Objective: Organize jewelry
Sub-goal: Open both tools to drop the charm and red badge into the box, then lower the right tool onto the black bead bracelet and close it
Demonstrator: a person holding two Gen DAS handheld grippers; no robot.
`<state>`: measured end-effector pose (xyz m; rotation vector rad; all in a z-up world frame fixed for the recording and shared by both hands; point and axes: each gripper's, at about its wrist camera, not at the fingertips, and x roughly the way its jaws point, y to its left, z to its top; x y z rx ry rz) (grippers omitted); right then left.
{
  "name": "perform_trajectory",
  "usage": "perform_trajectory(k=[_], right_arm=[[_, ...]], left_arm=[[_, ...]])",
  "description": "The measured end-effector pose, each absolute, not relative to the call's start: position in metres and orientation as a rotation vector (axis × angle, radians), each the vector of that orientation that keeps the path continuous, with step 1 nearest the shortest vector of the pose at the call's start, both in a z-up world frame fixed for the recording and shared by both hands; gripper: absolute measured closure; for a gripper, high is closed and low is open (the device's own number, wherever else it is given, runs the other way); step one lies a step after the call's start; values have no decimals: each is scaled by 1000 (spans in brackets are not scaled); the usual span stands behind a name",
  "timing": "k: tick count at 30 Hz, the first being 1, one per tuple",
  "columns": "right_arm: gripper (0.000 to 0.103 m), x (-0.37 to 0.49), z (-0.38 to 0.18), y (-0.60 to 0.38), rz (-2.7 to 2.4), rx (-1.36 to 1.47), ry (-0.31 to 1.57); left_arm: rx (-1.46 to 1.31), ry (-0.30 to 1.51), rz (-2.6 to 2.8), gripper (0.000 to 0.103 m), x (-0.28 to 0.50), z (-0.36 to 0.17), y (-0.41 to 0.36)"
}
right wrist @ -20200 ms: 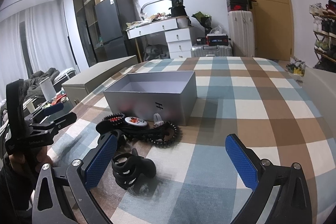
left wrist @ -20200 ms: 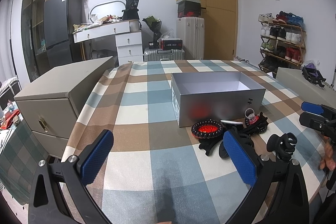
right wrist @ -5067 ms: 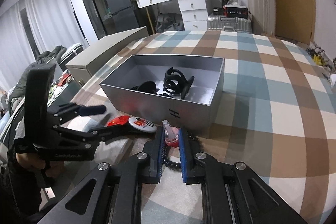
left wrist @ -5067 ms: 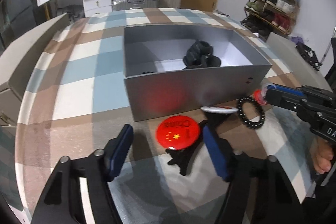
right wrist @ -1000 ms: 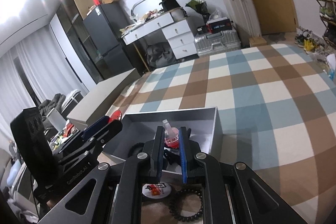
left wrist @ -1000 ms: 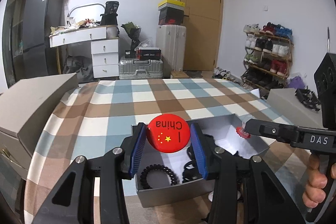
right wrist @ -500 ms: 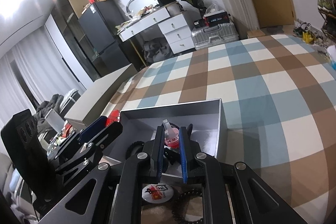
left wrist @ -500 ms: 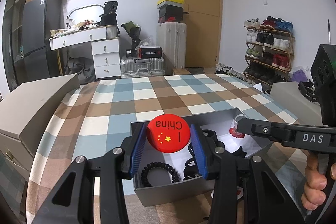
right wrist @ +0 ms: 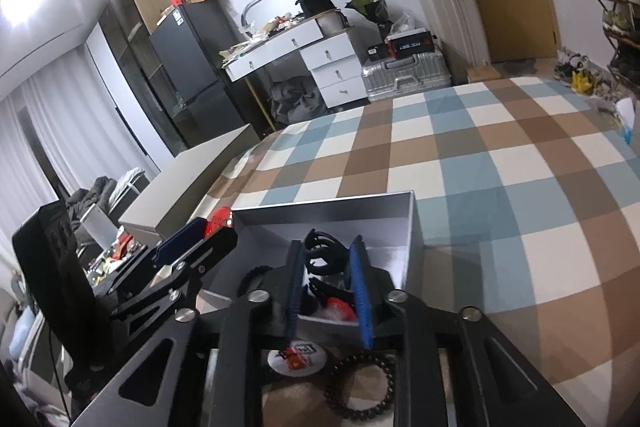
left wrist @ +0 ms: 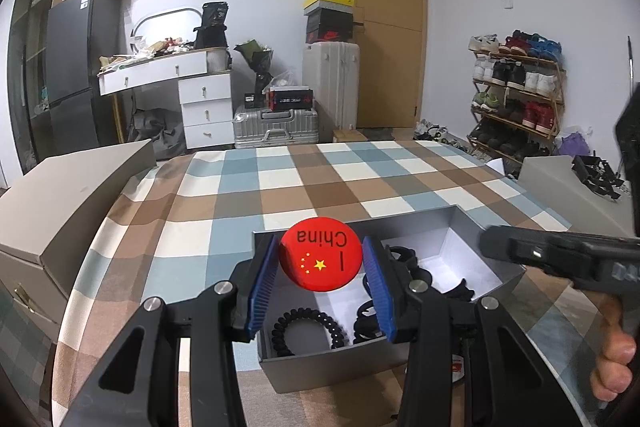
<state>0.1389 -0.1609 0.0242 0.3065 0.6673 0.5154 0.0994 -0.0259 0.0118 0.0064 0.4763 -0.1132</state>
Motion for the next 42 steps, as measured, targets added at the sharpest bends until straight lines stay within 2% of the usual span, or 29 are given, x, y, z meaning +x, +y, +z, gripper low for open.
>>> perform_trajectory(k=[2,3,4,5,6,8,10,15,17,18,19,33,36,38,40,42], right_arm=[[62,133,26,-161,507,262,663],[59,130,27,-161,497,241,661],[54,127,27,-160,483,214,660],[50,126,27,-160,473,191,664],[42,124,27,-159,469,168,671],[34,120,28,-159,475,147,672],[22,119,28,-160,476,139,682],[11,119,20,-160,460,69,770],[6,118,15,-163,460,54,798],[3,117,13,-163,461,48,809],[2,117,11,-164,464,37,822],[2,112,-20,-149,491,-93,932],[4,110,-20,-148,502,-108,928],[10,108,-17,-149,511,-101,919],[24,109,-13,-152,521,-90,915],[31,110,-11,-158,523,-61,908]], left_arm=[[8,481,-110,65,100,11,-26],[11,483,-107,61,101,11,-27],[12,484,-107,51,101,11,-27],[11,484,-101,44,101,11,-27],[9,481,-97,36,100,11,-26],[-10,468,-98,30,98,12,-22],[-29,462,-82,20,96,13,-19],[-44,526,-56,17,90,11,-15],[-47,549,-73,9,82,13,-16],[-46,558,-84,1,78,14,-17],[-42,568,-94,1,75,14,-18],[79,688,-130,1,58,-2,-38],[83,709,-139,1,58,-8,-39],[71,731,-149,1,59,-10,-39],[62,739,-161,1,59,-10,-40],[59,739,-167,1,58,-10,-40]])
